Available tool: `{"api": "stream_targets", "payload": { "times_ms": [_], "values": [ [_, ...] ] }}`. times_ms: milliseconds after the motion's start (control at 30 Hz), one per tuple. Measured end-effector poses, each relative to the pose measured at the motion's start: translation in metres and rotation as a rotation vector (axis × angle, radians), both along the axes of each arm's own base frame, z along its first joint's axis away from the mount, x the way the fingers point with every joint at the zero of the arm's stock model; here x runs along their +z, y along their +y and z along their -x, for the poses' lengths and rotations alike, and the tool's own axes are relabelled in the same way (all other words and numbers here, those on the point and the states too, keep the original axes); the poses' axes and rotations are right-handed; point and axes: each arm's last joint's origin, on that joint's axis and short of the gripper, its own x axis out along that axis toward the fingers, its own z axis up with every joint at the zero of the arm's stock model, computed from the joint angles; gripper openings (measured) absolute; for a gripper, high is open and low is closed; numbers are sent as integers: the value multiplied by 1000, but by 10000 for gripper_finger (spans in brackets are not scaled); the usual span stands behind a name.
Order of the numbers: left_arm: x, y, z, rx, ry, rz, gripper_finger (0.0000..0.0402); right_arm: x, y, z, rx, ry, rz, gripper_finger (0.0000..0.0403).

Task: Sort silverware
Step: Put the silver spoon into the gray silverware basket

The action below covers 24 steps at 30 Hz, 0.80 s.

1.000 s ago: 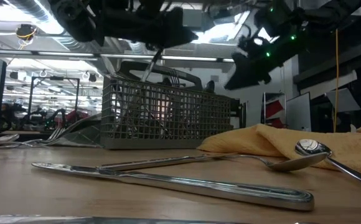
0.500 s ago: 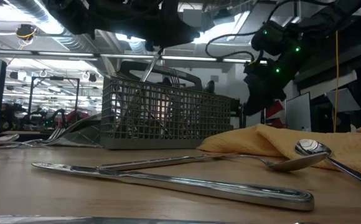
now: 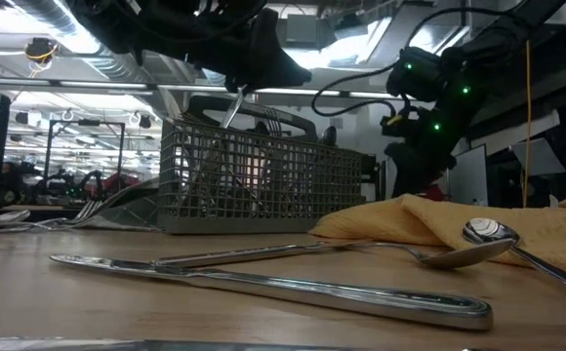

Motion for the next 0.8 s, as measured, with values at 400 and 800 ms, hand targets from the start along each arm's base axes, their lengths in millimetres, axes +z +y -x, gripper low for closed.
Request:
{"api": "stream_targets", "payload": {
  "times_ms": [400,800],
  "values": [
    [0,0,0,0,0,-1,121,-21,24,-12,-72,90,124,122],
    [0,0,0,0,0,-1,121,-44,27,-16,-109,161,142,122]
  ]
}}
